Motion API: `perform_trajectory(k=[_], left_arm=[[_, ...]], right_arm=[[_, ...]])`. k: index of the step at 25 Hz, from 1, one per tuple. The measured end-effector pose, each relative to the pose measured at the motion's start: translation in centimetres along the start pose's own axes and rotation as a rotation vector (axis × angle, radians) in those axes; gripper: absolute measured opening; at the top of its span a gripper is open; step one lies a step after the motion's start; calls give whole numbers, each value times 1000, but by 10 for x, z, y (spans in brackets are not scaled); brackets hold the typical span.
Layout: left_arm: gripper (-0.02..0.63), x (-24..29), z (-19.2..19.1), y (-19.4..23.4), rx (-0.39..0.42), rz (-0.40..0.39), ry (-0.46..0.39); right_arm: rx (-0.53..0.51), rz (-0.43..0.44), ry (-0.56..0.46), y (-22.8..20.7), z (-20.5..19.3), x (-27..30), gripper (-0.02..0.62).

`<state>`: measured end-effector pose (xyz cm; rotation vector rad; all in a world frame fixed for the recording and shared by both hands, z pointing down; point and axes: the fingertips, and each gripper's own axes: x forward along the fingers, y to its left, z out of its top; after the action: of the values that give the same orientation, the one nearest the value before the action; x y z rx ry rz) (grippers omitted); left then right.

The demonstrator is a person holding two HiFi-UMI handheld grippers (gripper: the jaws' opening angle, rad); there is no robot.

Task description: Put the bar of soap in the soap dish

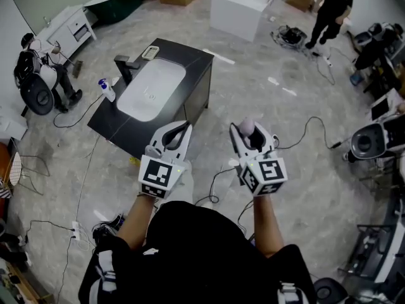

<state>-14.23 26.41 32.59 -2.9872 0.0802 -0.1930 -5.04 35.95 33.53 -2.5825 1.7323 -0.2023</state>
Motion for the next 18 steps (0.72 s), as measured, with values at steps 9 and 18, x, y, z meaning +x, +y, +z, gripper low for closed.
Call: perform_trajectory(k=[9,18], left_arm=[[25,51,-9,50,-8,-4,13],[25,130,-6,125,-18,-19,2]], right_arm=[[1,-7,21,-28,3,68,207],[-6,-17,31,-62,19,164,207]])
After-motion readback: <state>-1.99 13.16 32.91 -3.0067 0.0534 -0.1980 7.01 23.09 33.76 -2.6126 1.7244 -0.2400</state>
